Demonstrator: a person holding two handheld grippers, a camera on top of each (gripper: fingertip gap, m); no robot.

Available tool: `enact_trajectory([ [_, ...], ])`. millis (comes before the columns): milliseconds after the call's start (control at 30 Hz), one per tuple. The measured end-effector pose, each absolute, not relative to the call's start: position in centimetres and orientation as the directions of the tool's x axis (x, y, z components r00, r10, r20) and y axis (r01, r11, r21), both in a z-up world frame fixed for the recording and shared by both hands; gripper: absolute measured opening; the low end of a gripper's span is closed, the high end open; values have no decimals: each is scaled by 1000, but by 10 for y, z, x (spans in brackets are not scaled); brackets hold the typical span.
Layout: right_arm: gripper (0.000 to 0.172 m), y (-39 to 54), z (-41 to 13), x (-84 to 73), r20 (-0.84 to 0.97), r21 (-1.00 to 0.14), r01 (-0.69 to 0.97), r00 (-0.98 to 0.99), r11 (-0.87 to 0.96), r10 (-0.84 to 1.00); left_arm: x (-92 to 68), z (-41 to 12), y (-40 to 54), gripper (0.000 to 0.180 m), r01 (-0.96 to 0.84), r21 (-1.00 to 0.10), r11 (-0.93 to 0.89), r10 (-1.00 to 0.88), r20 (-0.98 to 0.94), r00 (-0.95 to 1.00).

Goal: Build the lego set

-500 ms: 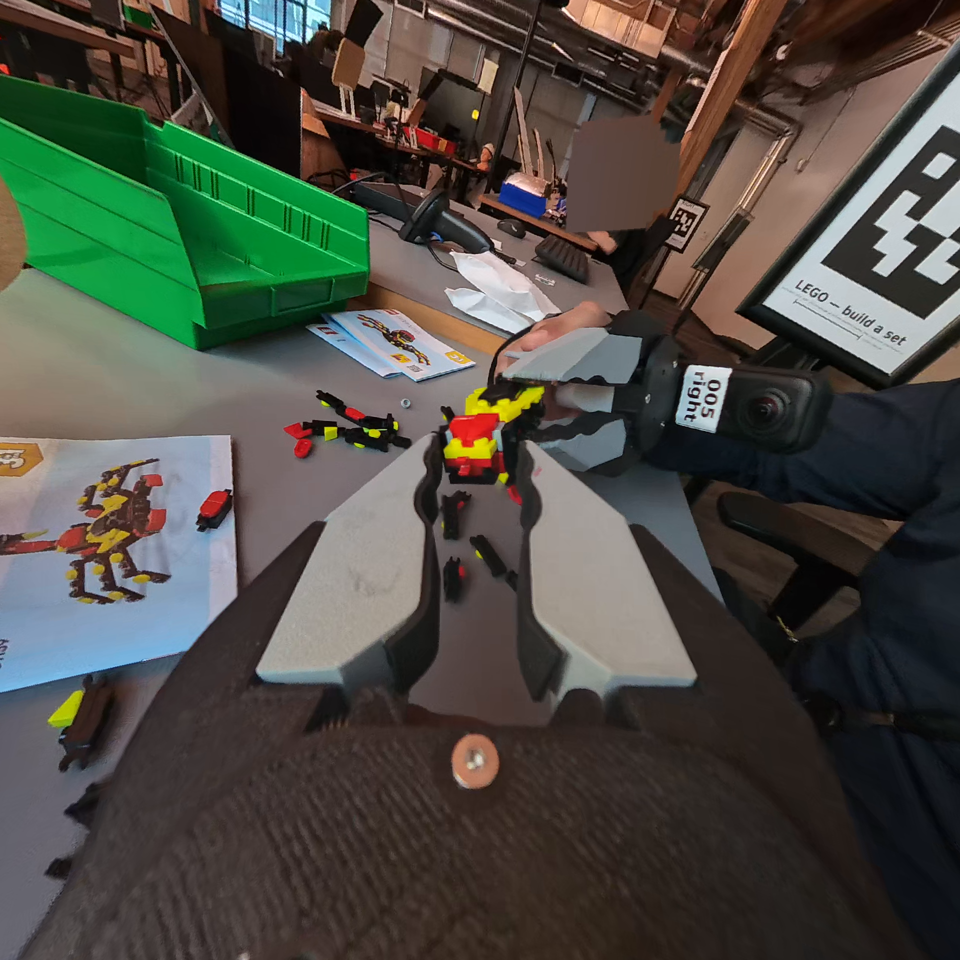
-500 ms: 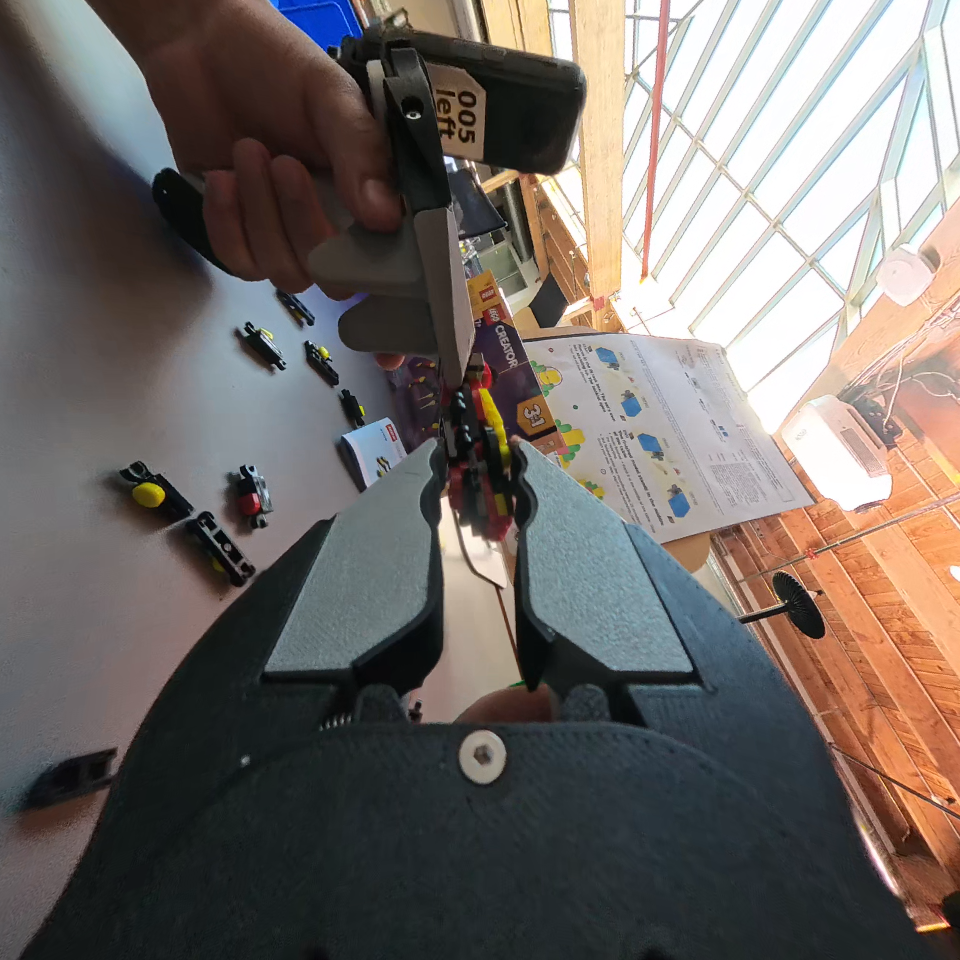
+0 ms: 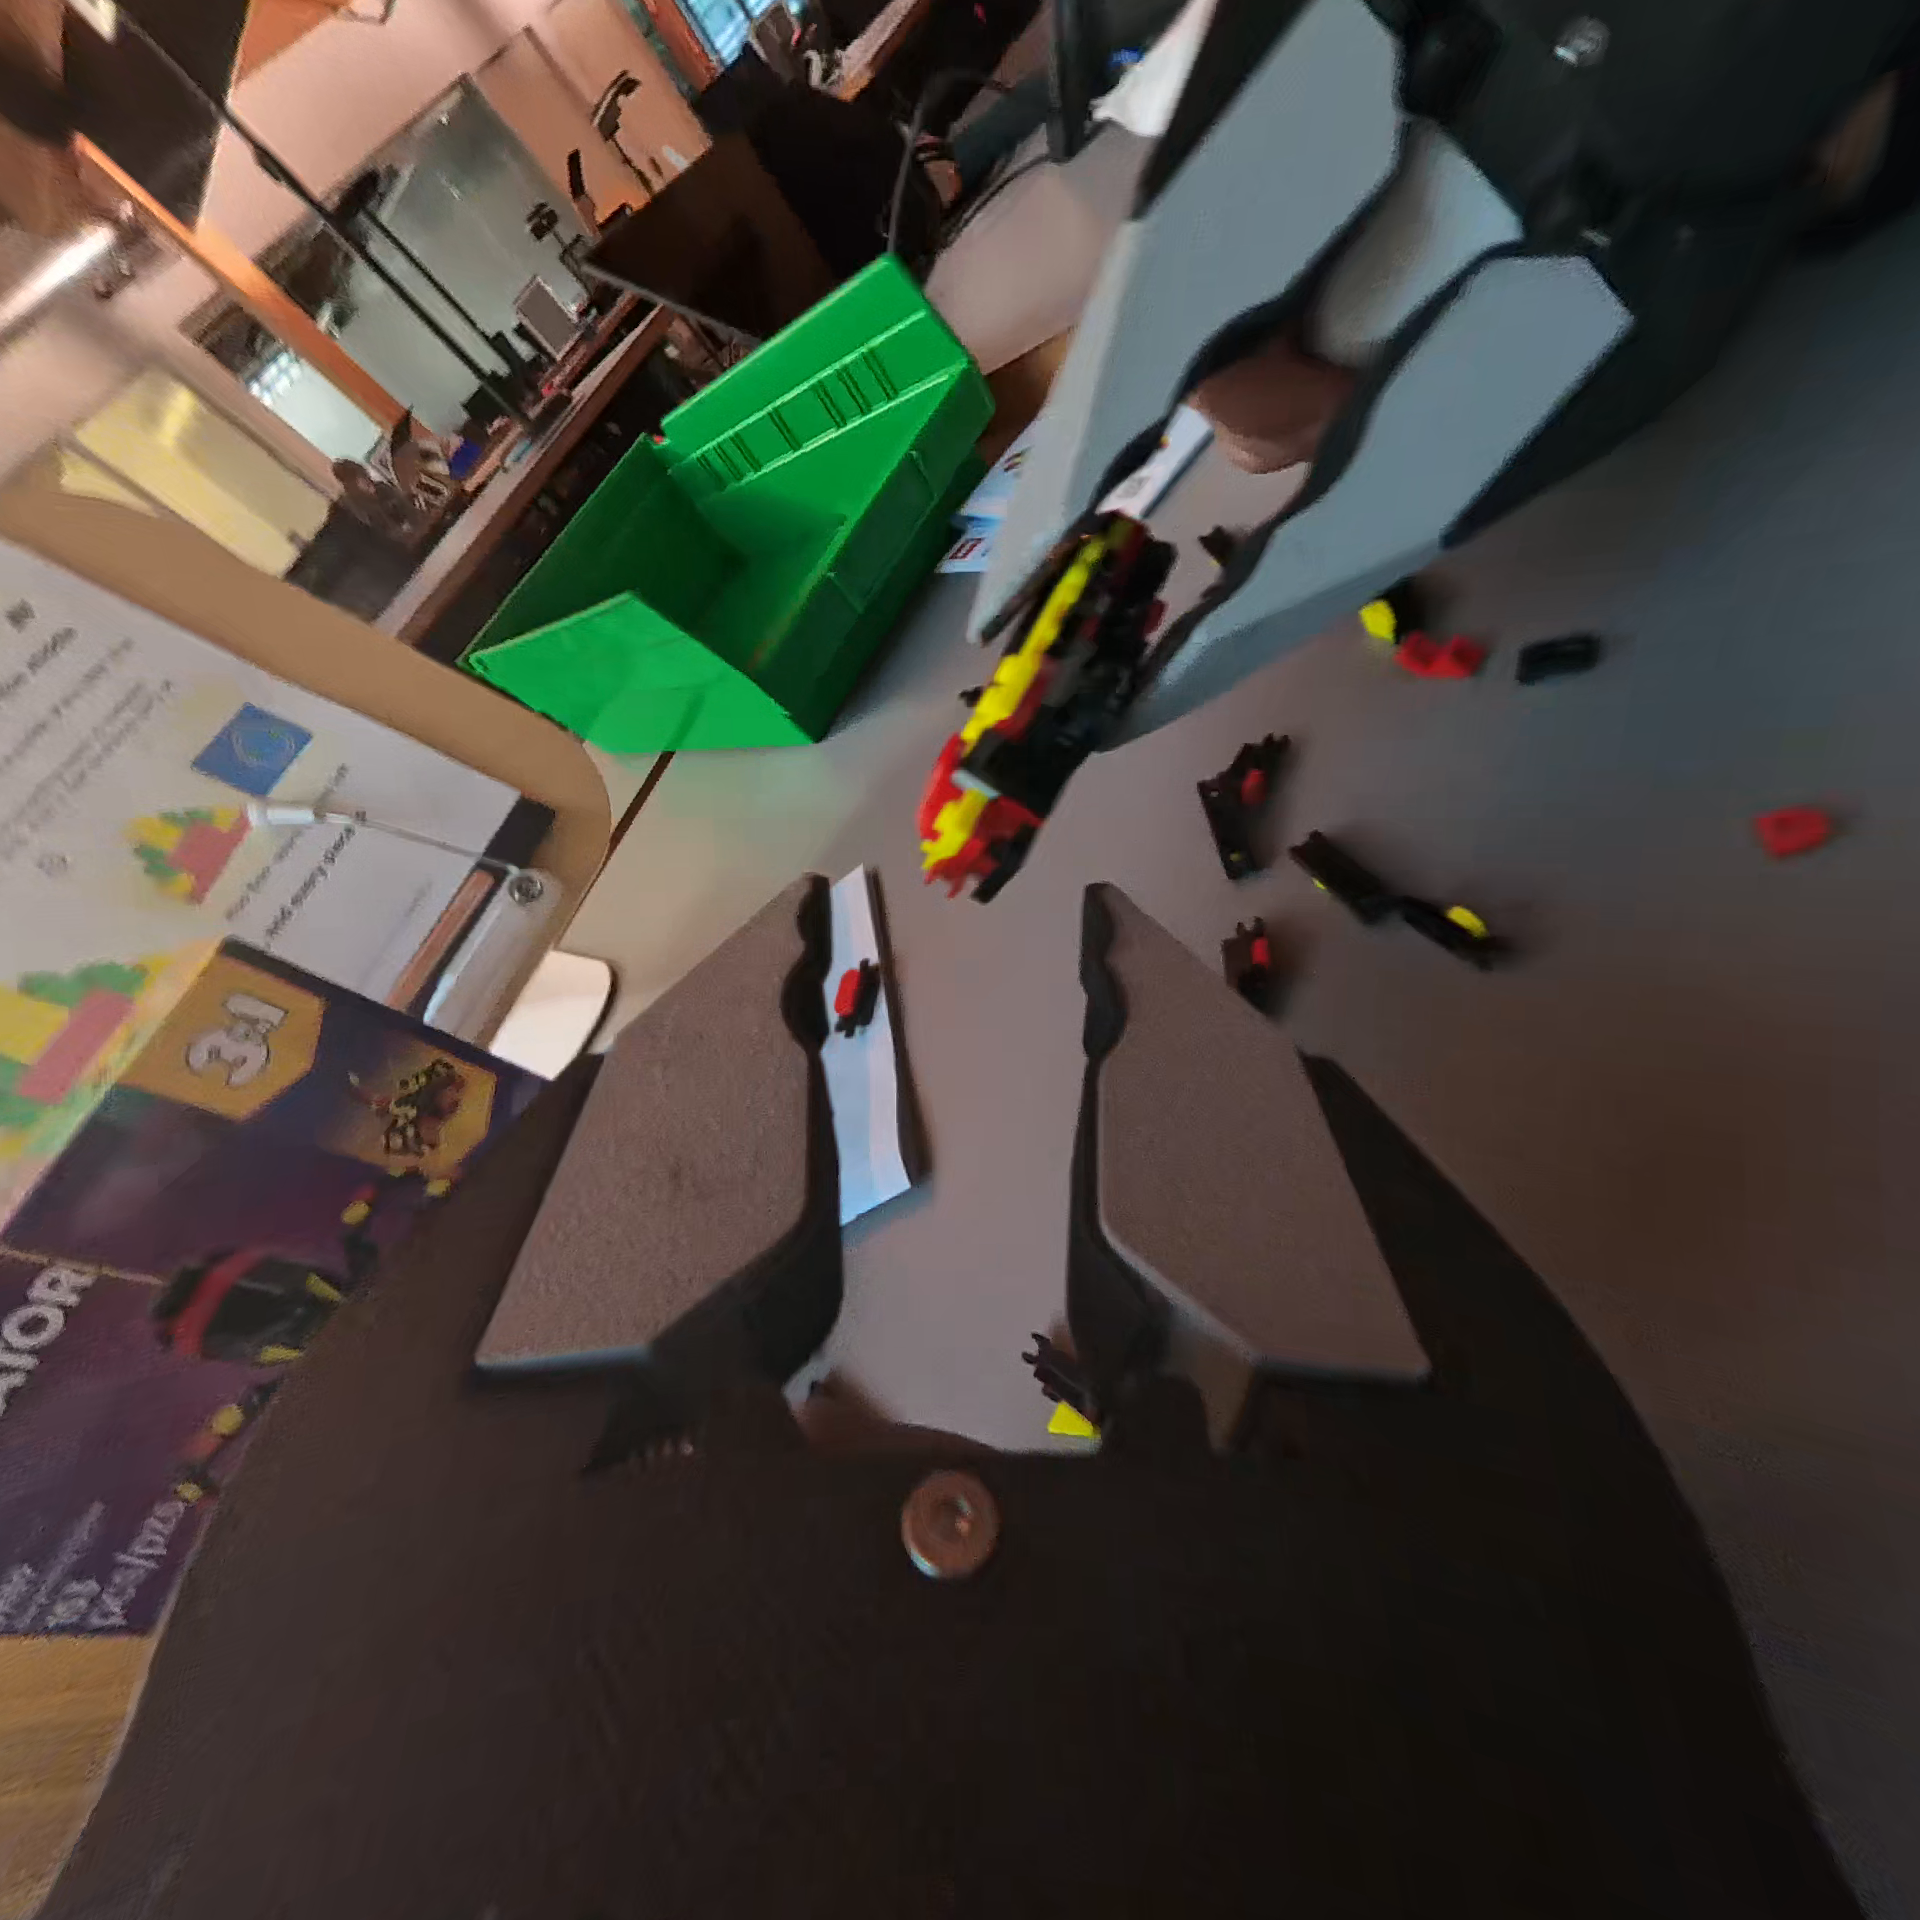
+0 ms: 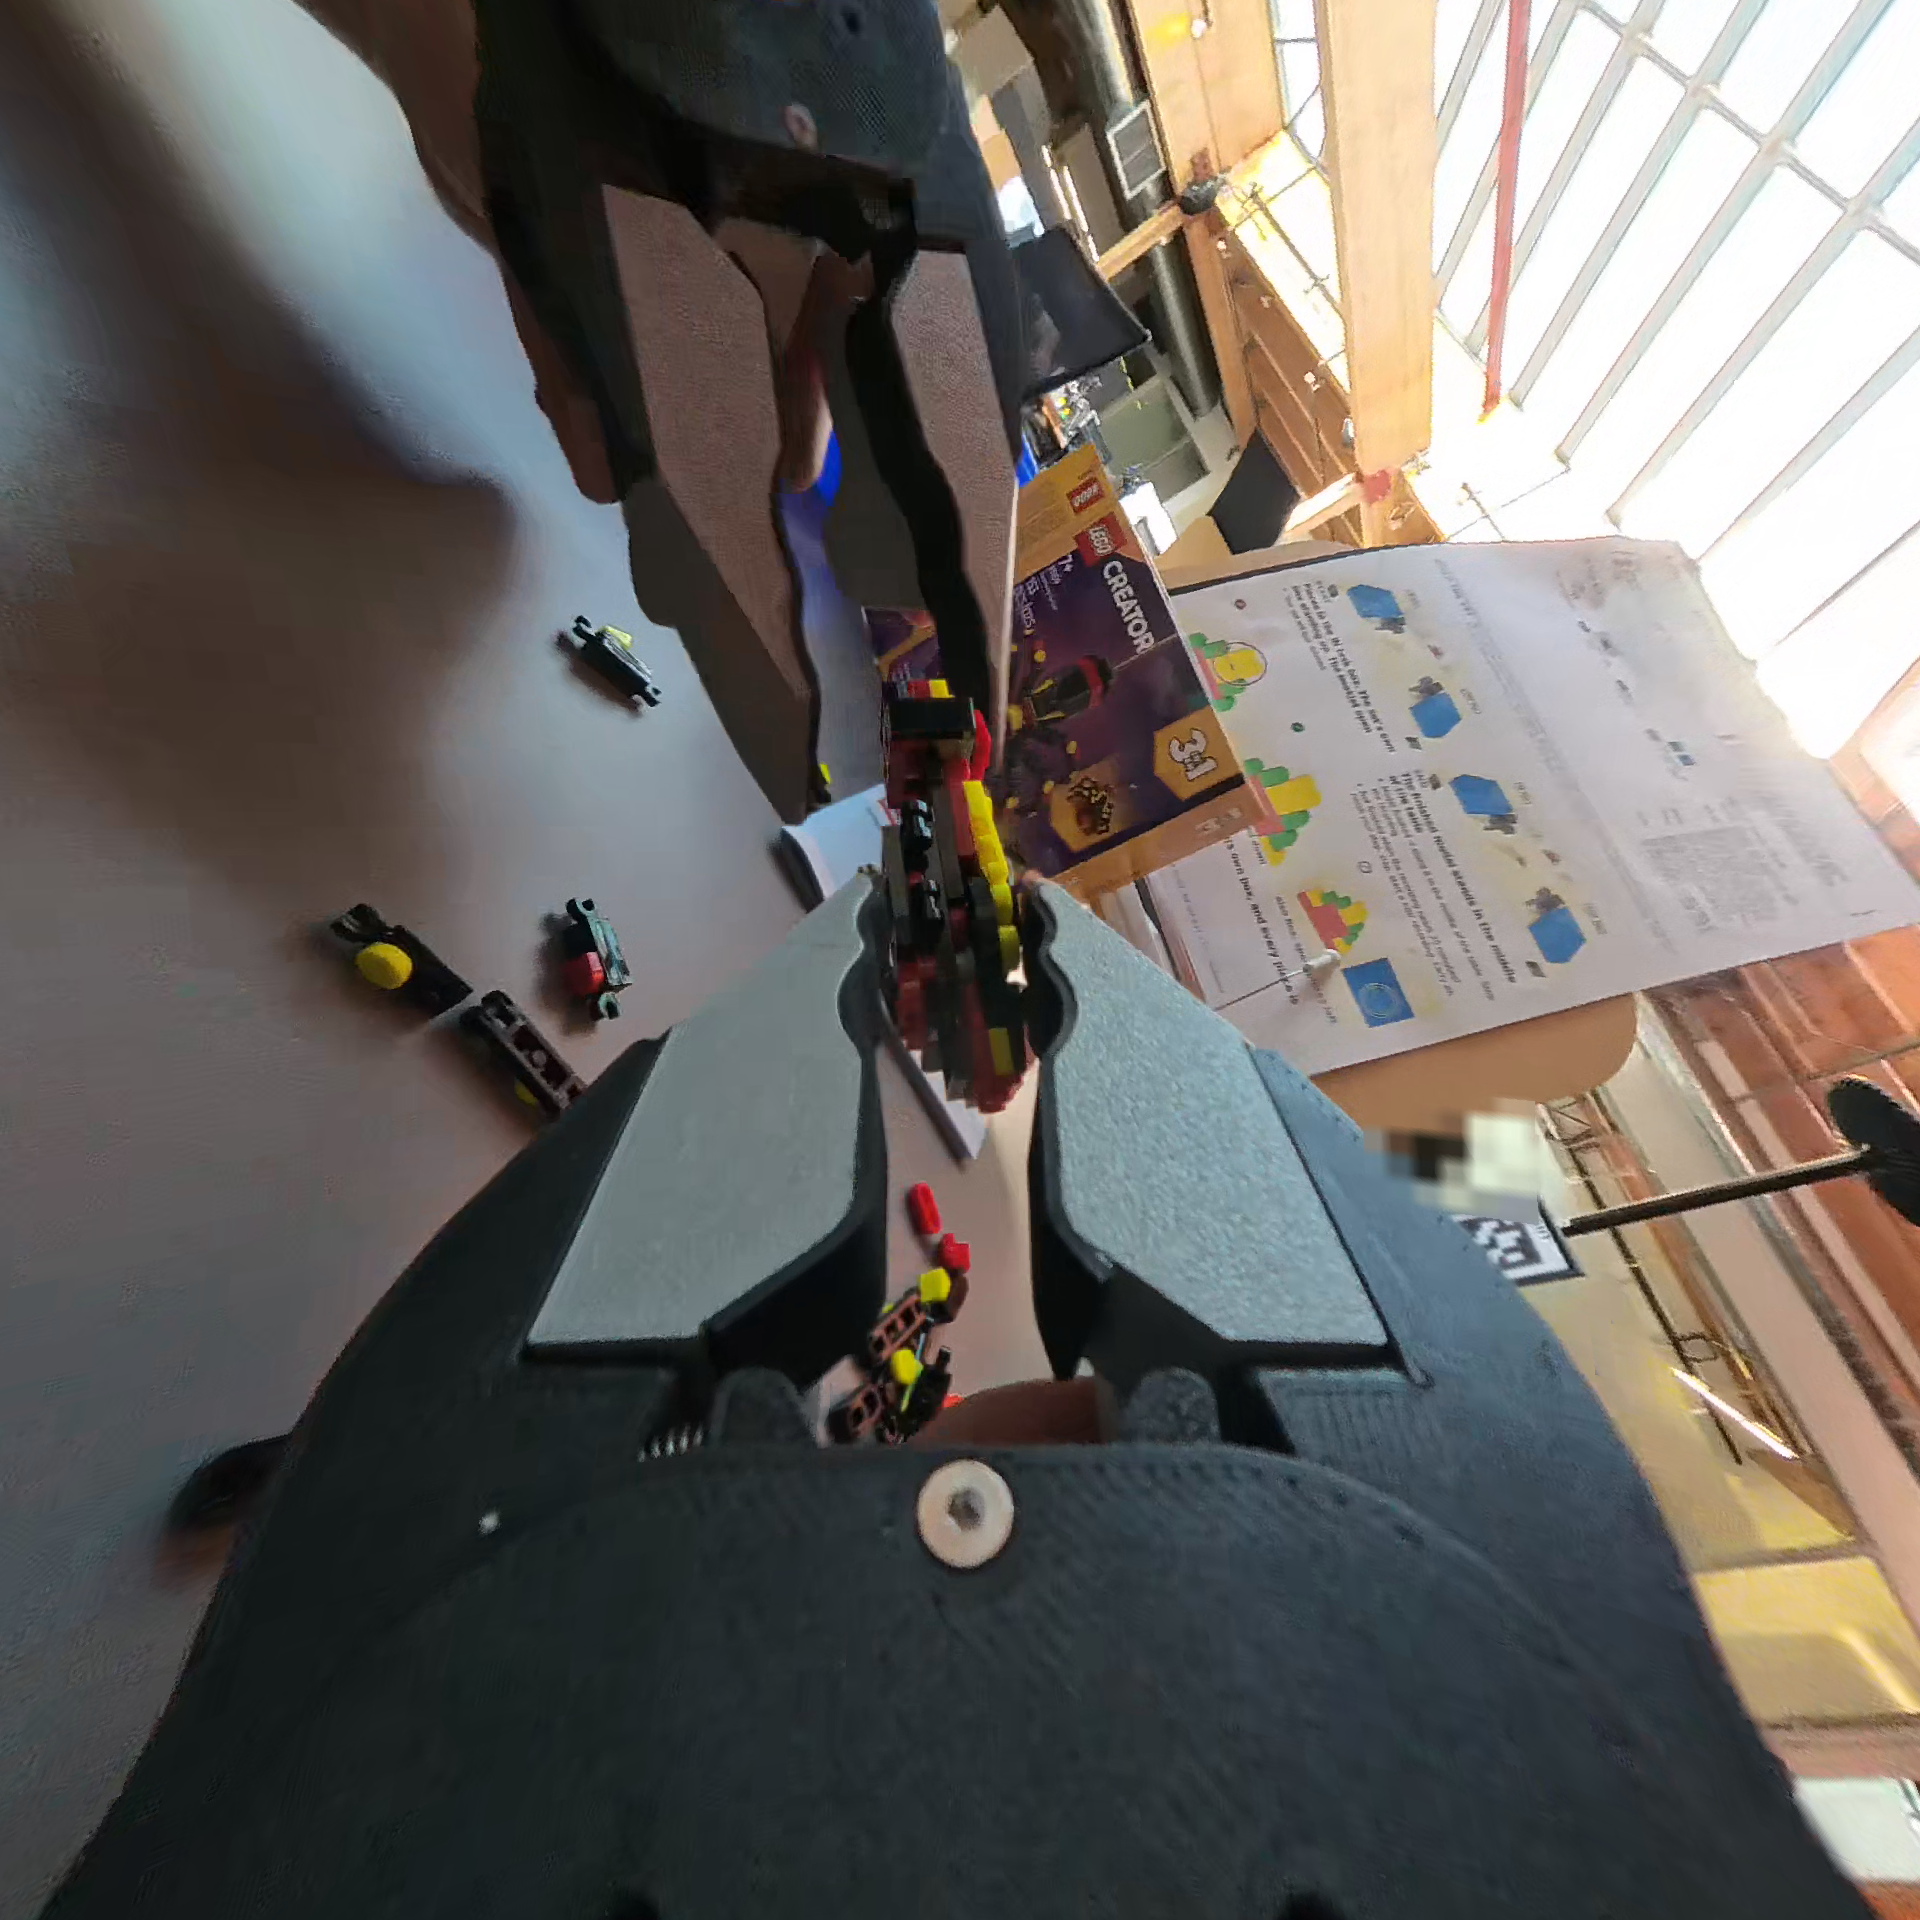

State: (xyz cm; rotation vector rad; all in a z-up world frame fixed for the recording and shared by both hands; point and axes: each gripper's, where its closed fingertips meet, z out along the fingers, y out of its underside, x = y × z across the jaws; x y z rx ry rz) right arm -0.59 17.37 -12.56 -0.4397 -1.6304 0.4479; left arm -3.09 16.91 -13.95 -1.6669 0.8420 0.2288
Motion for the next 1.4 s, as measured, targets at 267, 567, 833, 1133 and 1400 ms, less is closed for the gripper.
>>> enact_trajectory([
  [267,22,170,-136,-5,828,-537,38,-169,843,535,-26,-146,170,34,-716,-697,-14,-371,-662,651],
  [567,21,169,-146,-7,821,-532,70,-202,844,534,-16,-148,167,19,-759,-650,40,-375,-714,592],
  [833,22,179,-129,-12,752,-641,108,-113,760,650,-24,-128,177,20,-652,-758,-7,-272,-626,731],
  [1133,22,184,-132,-16,742,-653,146,-75,743,667,-33,-131,184,20,-602,-796,-63,-214,-578,787],
  [1400,22,184,-130,-17,724,-674,139,-73,726,686,-37,-131,187,20,-542,-838,-71,-223,-516,827],
])
